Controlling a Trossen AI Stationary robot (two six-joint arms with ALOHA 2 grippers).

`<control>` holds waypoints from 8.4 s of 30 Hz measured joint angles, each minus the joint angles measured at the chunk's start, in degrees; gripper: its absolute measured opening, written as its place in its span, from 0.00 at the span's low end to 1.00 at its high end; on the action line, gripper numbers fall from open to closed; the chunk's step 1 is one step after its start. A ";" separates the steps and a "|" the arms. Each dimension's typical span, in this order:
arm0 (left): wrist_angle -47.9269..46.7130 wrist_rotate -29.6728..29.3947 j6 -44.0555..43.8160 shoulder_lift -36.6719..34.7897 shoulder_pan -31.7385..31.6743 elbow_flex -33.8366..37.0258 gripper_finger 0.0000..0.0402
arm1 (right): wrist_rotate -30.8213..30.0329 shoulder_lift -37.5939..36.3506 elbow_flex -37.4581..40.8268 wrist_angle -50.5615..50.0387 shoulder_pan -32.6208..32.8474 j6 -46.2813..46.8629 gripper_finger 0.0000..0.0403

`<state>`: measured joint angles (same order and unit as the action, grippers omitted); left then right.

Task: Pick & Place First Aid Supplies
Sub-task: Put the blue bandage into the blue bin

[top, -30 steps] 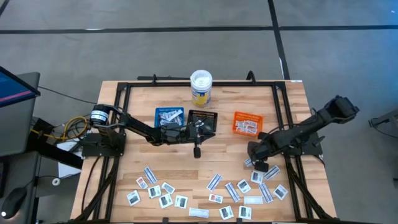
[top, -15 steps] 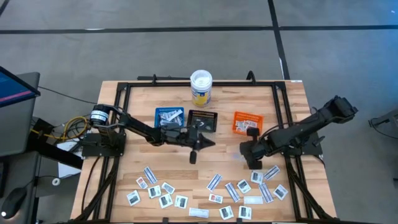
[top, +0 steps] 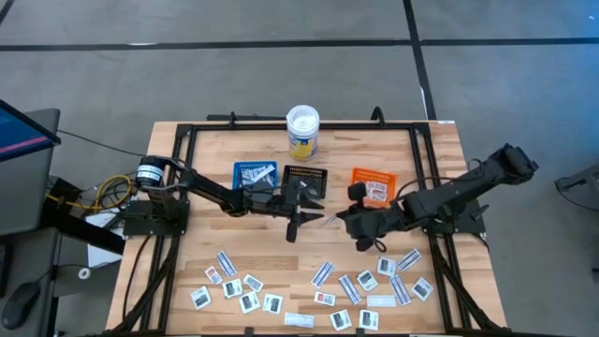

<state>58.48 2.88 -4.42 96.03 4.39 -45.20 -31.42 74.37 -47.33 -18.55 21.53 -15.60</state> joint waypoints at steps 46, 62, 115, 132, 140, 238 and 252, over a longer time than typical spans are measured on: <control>-9.64 -6.32 2.50 0.00 -2.15 -0.04 0.14 | -13.46 10.32 -0.07 14.75 -2.70 -3.82 0.00; -10.10 -6.32 2.69 0.00 -2.17 -0.06 0.02 | -13.53 10.25 -0.07 14.10 -1.97 -2.16 0.09; -12.66 -13.84 18.96 0.09 0.45 -0.06 0.02 | -14.74 10.23 -0.09 10.59 -0.67 2.31 0.10; -12.63 -13.78 18.77 0.09 0.47 -0.06 0.02 | 1.64 10.25 -0.09 11.78 -7.48 10.74 0.36; -12.63 -13.75 18.77 0.07 0.47 -0.06 0.03 | 1.74 10.25 -0.09 15.25 -7.43 8.15 0.08; -11.97 -13.78 17.02 -0.13 0.50 -0.33 0.02 | -8.16 1.36 -0.07 1.29 -5.26 12.59 0.00; -13.53 -13.86 17.02 0.09 0.50 0.03 0.03 | -9.16 -2.25 -0.07 -9.03 -3.50 18.64 0.00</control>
<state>44.95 -10.98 12.60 96.12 4.89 -45.17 -40.58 72.12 -47.40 -27.58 18.02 3.04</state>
